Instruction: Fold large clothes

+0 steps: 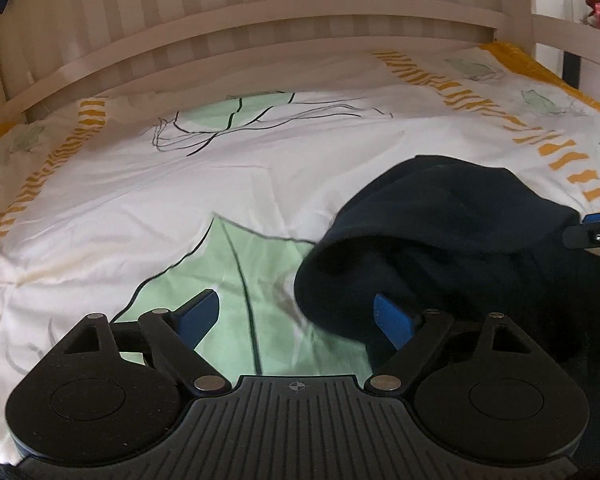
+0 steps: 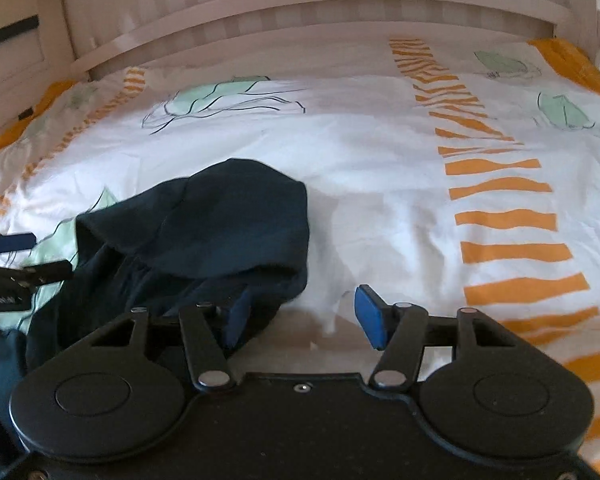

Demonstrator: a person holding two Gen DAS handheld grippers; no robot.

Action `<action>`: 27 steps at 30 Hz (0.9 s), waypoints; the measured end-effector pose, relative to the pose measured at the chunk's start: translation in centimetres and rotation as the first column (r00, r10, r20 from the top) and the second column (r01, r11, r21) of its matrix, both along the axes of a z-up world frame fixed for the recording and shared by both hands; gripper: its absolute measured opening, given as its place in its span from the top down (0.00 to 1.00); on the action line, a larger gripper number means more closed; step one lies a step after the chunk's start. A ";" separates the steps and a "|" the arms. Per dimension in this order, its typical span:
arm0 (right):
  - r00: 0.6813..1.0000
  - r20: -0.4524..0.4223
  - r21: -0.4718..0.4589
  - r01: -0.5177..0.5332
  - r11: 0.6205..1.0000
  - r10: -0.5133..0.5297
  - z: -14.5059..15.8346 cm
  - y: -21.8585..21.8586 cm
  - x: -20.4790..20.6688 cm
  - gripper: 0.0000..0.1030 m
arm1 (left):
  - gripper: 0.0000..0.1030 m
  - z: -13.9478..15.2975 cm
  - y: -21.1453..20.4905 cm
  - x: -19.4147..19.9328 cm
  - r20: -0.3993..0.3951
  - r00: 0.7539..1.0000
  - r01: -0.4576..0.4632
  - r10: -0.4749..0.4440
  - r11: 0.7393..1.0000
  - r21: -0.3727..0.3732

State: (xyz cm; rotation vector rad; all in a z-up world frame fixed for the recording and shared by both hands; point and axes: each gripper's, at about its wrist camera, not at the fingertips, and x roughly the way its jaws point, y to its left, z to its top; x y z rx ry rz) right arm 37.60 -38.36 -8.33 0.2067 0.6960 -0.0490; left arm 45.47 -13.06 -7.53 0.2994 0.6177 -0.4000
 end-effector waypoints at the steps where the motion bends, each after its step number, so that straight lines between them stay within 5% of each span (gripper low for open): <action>1: 1.000 0.006 0.017 0.001 1.000 -0.001 -0.1 -0.2 0.2 0.39 | 0.18 -0.1 -0.2 0.3 0.003 1.000 0.001 -0.001 1.000 0.002; 9: 1.000 0.005 0.006 -0.013 1.000 0.013 -0.6 -0.7 1.9 0.39 | 0.19 0.0 -2.6 2.8 0.043 0.999 0.012 -0.013 1.000 0.004; 11: 1.000 0.001 0.010 -0.012 1.000 0.012 -0.3 -0.7 2.3 0.51 | 0.27 0.7 -1.9 3.5 0.027 0.999 -0.024 0.026 0.995 -0.093; 13: 1.000 -0.025 -0.016 0.012 1.000 -0.012 0.4 -0.4 3.0 0.83 | 0.28 1.5 -0.7 4.1 0.011 0.993 -0.110 0.114 0.977 -0.183; 15: 1.000 -0.002 -0.042 -0.006 0.999 0.006 2.1 0.2 3.5 0.86 | 0.28 2.3 1.0 4.1 0.011 0.982 -0.181 0.190 0.953 -0.244; 19: 0.981 0.171 -0.059 -0.077 0.995 0.087 5.8 1.6 2.2 0.87 | 0.27 2.7 3.3 3.3 0.038 0.981 -0.171 0.190 0.941 -0.291; 22: 0.978 0.181 -0.099 -0.081 0.992 0.098 5.3 1.5 1.5 0.86 | 0.26 1.7 3.9 2.7 0.043 0.987 -0.140 0.155 0.958 -0.250; 26: 0.998 0.003 -0.068 -0.067 0.995 0.067 0.6 0.0 2.6 0.82 | 0.27 -1.0 2.4 2.7 -0.020 0.998 -0.054 0.052 0.995 -0.080; 27: 0.998 -0.038 -0.079 -0.052 0.996 0.049 -0.7 -0.4 2.7 0.68 | 0.27 -1.6 2.2 2.7 -0.043 0.998 -0.036 0.035 0.999 -0.029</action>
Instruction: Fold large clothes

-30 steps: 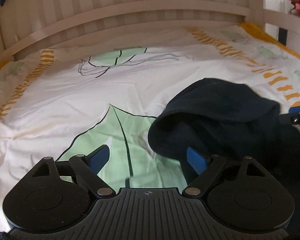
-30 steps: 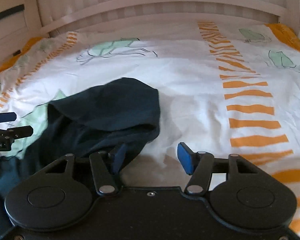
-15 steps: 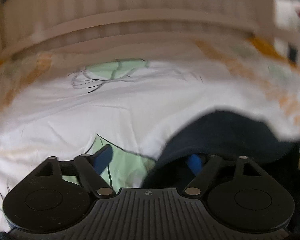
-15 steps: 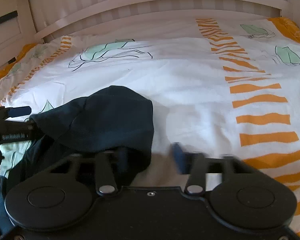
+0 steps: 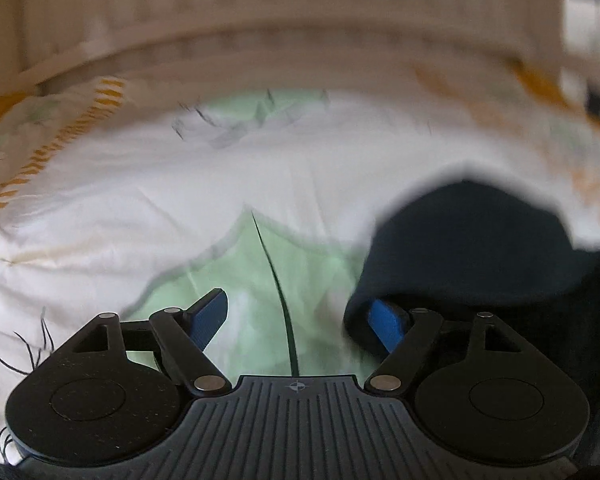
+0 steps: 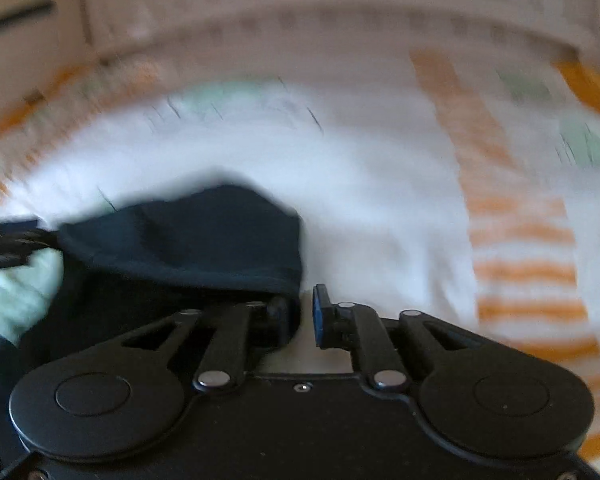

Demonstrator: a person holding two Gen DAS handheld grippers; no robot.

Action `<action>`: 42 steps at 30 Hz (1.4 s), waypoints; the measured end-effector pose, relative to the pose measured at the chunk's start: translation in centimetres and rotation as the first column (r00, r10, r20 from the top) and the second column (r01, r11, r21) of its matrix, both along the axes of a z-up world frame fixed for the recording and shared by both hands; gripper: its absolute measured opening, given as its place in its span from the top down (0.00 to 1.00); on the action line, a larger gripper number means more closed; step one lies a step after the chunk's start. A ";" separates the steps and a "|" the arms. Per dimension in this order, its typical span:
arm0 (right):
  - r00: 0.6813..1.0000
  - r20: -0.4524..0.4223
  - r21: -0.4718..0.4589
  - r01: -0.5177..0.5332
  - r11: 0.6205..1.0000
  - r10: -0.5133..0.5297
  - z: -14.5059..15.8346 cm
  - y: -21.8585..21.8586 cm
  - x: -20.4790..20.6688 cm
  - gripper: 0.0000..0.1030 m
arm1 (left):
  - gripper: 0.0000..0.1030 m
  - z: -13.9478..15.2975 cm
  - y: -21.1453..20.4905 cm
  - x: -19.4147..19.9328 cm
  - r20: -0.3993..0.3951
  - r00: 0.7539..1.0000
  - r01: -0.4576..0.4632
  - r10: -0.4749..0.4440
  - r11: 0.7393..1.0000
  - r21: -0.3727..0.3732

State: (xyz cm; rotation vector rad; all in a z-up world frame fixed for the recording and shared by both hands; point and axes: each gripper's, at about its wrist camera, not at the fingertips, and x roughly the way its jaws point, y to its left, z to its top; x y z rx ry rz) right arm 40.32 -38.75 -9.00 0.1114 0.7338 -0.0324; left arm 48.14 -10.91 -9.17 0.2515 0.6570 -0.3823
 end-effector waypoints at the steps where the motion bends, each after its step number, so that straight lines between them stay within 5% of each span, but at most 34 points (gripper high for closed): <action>1: 1.000 -0.015 0.005 0.008 1.000 -0.007 -0.9 -0.5 -0.1 0.65 | 0.27 -0.5 -0.2 0.0 -0.026 0.999 0.023 -0.022 0.999 0.036; 5: 0.999 0.018 0.087 0.033 0.996 -0.034 -0.7 -2.0 -1.1 0.50 | 0.27 0.3 1.2 -0.8 -0.031 0.998 0.058 -0.058 0.998 -0.006; 10: 0.998 -0.008 0.103 -0.064 0.993 0.066 1.1 -2.0 -2.5 0.24 | 0.26 3.9 3.5 -2.7 -0.003 0.998 0.067 -0.068 0.991 -0.119; 16: 0.988 0.051 0.138 -0.154 0.978 0.148 3.1 -1.9 -4.2 0.21 | 0.22 6.9 2.0 -2.8 0.033 0.997 0.070 -0.065 0.975 -0.213; 24: 0.992 0.090 0.224 -0.108 0.969 0.089 2.9 -1.4 0.8 0.21 | 0.22 2.9 -3.4 -0.9 -0.086 0.992 0.068 -0.091 0.967 -0.245; 29: 0.995 0.055 0.233 -0.090 0.968 0.079 1.9 -1.3 4.5 0.21 | 0.20 -1.0 -5.0 0.4 -0.148 0.984 0.071 -0.098 0.982 -0.177; 39: 0.990 -0.015 0.273 -0.130 0.953 0.139 -0.4 -1.4 9.0 0.21 | 0.17 -2.0 -4.4 -0.3 -0.089 0.990 0.091 -0.110 0.978 -0.187; 41: 0.987 -0.024 0.254 -0.145 0.956 0.156 -0.4 -0.9 9.3 0.30 | 0.17 -1.8 -4.6 -0.4 -0.086 0.990 0.092 -0.109 0.979 -0.183; 42: 0.987 -0.022 0.243 -0.152 0.958 0.162 -0.2 -0.6 9.3 0.55 | 0.17 -1.8 -4.7 -0.5 -0.083 0.991 0.093 -0.109 0.979 -0.180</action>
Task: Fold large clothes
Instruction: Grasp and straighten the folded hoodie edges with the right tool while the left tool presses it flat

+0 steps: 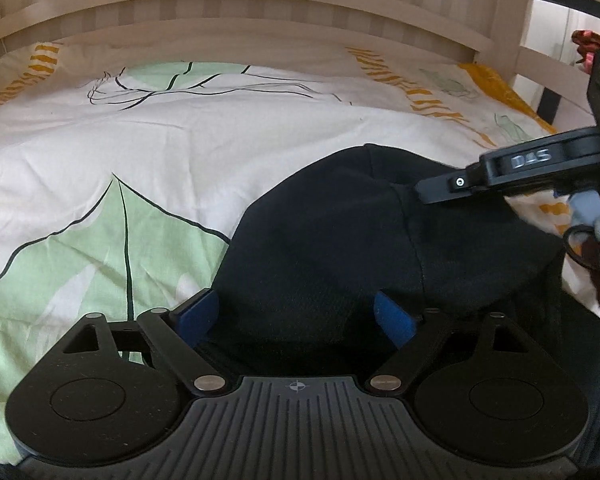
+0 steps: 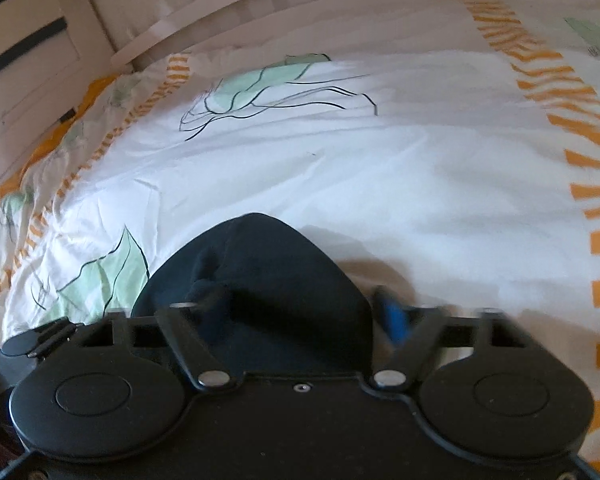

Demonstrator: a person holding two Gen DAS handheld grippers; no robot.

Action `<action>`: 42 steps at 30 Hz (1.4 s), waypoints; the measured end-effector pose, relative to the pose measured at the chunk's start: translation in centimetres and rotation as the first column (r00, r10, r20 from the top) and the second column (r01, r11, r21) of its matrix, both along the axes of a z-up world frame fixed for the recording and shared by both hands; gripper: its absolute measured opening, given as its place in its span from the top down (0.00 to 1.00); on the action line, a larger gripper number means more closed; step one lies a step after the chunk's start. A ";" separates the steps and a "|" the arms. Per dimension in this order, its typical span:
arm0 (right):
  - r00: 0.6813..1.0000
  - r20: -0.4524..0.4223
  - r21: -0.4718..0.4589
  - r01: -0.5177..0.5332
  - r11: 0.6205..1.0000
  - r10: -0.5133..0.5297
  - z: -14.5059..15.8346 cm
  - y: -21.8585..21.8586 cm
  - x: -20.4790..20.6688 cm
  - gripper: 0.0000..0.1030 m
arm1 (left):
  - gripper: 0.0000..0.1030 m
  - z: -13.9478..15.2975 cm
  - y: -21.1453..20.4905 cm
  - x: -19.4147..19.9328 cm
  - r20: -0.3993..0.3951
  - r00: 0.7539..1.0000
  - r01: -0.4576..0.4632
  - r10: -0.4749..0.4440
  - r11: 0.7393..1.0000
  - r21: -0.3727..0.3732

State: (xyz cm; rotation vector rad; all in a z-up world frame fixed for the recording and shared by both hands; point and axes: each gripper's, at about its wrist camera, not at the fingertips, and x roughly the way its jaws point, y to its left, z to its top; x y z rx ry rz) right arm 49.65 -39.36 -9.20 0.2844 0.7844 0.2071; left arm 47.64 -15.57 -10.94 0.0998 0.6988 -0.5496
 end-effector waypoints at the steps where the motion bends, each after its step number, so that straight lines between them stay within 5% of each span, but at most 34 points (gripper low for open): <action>1: 1.000 0.006 -0.024 0.006 1.000 -0.006 0.3 0.3 -0.1 0.78 | 0.17 0.1 0.0 -0.1 0.004 1.000 -0.001 0.001 1.000 0.002; 2: 0.999 0.030 -0.052 0.014 0.999 -0.013 0.8 0.7 -0.4 0.86 | 0.17 0.2 0.0 -0.2 0.007 1.000 -0.001 0.001 1.000 0.008; 7: 0.977 0.203 -0.089 -0.047 0.995 0.064 4.5 2.3 -4.4 0.86 | 0.17 1.1 -0.1 -1.5 0.029 0.999 0.012 -0.013 0.998 0.059; 16: 0.857 0.404 -0.221 -0.248 0.943 0.320 10.2 6.8 -16.9 0.87 | 0.17 2.7 3.6 -5.8 -0.031 0.999 -0.019 0.019 1.000 0.001; 21: 0.801 0.405 -0.305 -0.336 0.891 0.441 10.7 9.6 -24.1 0.86 | 0.17 3.5 7.5 -9.9 -0.049 0.998 -0.030 0.028 0.999 -0.040; 26: 0.776 0.294 -0.374 -0.444 0.814 0.558 8.4 12.0 -30.2 0.86 | 0.17 3.8 11.0 -15.1 -0.053 0.998 0.034 -0.035 0.999 -0.022; 30: 0.793 0.168 -0.376 -0.497 0.782 0.585 5.6 12.8 -33.3 0.81 | 0.17 3.5 12.8 -18.9 -0.098 0.989 0.110 -0.110 0.994 -0.004; 33: 0.821 0.123 -0.347 -0.491 0.799 0.558 5.0 12.8 -34.7 0.74 | 0.17 3.7 14.3 -20.6 -0.129 0.977 0.172 -0.171 0.985 -0.004; 40: 0.946 0.152 -0.076 -0.279 0.957 0.288 6.8 9.4 -34.5 0.32 | 0.17 6.0 16.5 -22.0 -0.133 0.965 0.217 -0.224 0.974 -0.063; 42: 0.968 0.151 0.014 -0.206 0.978 0.202 6.7 8.5 -34.4 0.30 | 0.17 6.4 16.7 -22.5 -0.143 0.966 0.202 -0.216 0.973 -0.109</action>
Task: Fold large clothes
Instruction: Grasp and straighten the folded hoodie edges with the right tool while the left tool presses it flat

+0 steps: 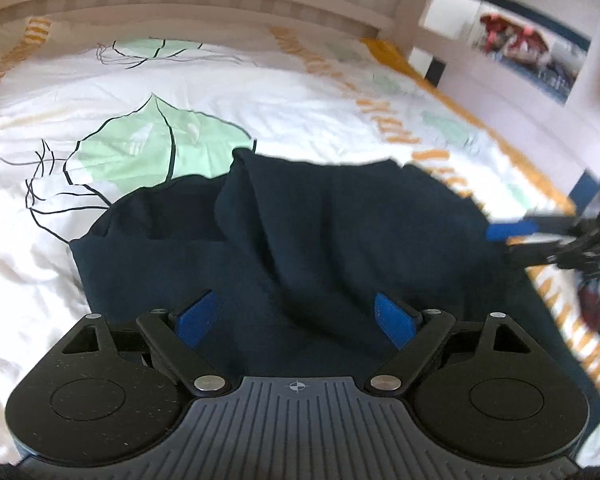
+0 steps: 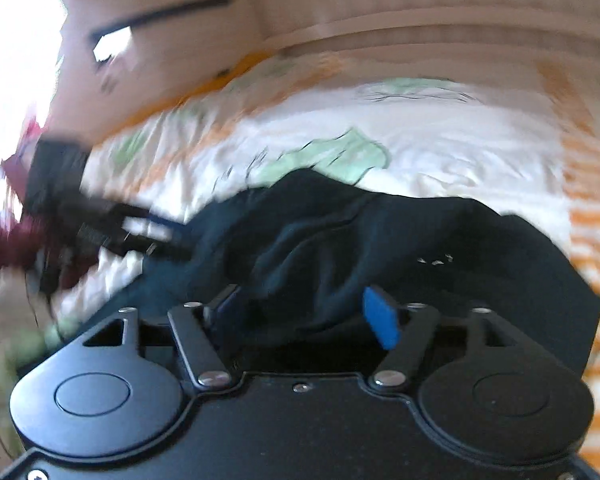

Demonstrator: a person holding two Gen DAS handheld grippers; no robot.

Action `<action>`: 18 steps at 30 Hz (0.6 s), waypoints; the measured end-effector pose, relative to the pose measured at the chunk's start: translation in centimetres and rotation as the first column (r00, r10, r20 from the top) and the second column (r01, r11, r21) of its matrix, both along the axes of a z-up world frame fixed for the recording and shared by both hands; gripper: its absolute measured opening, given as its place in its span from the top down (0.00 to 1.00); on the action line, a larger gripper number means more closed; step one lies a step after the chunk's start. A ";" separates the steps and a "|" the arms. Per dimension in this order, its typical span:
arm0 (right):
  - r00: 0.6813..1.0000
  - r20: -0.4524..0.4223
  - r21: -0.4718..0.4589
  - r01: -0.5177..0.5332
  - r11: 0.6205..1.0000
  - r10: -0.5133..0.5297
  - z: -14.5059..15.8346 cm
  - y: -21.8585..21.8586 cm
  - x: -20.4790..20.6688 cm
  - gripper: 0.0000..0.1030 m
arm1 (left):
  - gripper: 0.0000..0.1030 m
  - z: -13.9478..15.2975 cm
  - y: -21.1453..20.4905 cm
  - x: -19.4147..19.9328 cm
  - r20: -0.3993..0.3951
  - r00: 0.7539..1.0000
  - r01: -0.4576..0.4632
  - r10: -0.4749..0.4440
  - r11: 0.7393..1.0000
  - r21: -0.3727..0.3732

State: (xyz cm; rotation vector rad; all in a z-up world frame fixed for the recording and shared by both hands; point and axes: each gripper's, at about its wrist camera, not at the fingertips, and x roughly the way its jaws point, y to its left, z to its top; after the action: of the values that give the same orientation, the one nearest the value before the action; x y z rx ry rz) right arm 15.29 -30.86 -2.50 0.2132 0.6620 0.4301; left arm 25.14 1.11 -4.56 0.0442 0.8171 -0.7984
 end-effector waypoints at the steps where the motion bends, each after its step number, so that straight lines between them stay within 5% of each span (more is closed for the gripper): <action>1: 0.999 -0.028 0.054 0.046 0.997 -0.045 -0.3 -0.6 0.3 0.30 | 0.17 0.2 0.4 0.0 -0.015 1.000 -0.015 0.015 1.000 -0.018; 4: 0.983 -0.127 0.137 0.146 0.980 -0.129 -1.5 -1.5 1.5 0.30 | 0.17 -0.3 -0.2 0.8 -0.069 0.996 -0.067 0.064 0.997 -0.049; 12: 0.929 -0.251 0.159 0.317 0.935 -0.272 -3.9 -1.6 2.2 0.31 | 0.17 -3.1 -2.3 2.8 -0.160 0.975 -0.167 0.156 0.984 -0.056; 17: 0.917 -0.222 0.138 0.365 0.921 -0.331 -3.9 -1.6 2.3 0.50 | 0.18 -3.4 -3.2 3.7 -0.157 0.968 -0.210 0.198 0.975 -0.066; 18: 0.916 -0.213 0.119 0.371 0.921 -0.341 -3.7 -1.5 2.6 0.63 | 0.20 -3.4 -3.3 3.8 -0.160 0.966 -0.215 0.201 0.974 -0.072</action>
State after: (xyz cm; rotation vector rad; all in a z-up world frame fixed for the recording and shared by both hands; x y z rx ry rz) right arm 17.94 -32.35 -6.24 0.5220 0.7570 0.1080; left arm 28.95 -2.23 -7.94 -0.1816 0.9122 -0.6433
